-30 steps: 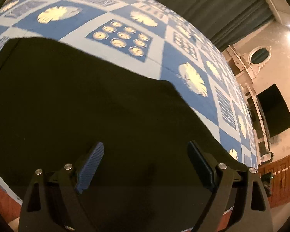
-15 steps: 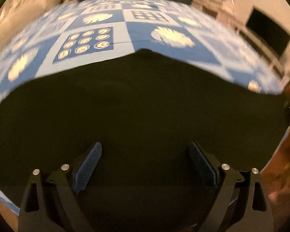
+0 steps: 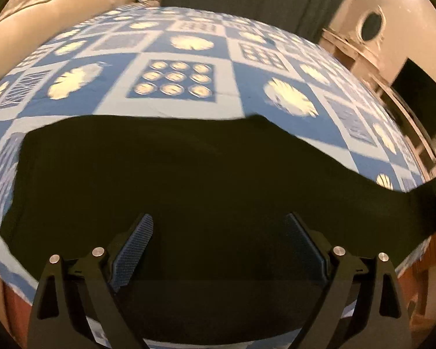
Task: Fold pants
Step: 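Grasp the folded pants at the middle with the right gripper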
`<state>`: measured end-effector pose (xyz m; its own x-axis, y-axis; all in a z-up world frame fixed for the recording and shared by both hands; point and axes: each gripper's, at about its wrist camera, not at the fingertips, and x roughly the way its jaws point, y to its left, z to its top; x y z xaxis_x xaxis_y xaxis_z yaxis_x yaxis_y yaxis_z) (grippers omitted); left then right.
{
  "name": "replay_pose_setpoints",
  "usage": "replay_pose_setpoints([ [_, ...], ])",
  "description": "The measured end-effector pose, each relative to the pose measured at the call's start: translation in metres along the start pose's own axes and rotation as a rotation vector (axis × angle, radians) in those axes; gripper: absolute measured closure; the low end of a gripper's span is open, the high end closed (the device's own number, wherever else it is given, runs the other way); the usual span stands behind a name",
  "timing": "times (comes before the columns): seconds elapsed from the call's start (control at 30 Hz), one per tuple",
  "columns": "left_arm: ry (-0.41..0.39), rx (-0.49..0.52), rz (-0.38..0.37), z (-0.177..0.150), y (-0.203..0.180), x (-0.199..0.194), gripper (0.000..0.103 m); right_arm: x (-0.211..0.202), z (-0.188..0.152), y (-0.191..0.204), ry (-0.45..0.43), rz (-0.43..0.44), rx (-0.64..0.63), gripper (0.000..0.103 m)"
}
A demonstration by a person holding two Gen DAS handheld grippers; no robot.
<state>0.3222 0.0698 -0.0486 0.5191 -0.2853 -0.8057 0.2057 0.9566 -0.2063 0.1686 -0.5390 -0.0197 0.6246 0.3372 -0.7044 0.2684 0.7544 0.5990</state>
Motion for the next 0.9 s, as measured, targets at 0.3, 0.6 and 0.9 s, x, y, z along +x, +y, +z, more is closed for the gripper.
replay_pose_setpoints([
  [0.3,-0.067,-0.07,0.023,0.002,0.018,-0.02,0.012,0.029,-0.018,0.08,0.025,-0.011,-0.111,0.087],
  [0.6,-0.065,-0.082,0.042,0.0,0.025,-0.014,0.012,0.081,-0.048,0.149,0.063,-0.044,-0.196,0.086],
  [0.9,-0.074,-0.068,0.037,-0.002,0.017,-0.014,0.012,0.13,-0.078,0.201,0.106,-0.107,-0.276,0.086],
])
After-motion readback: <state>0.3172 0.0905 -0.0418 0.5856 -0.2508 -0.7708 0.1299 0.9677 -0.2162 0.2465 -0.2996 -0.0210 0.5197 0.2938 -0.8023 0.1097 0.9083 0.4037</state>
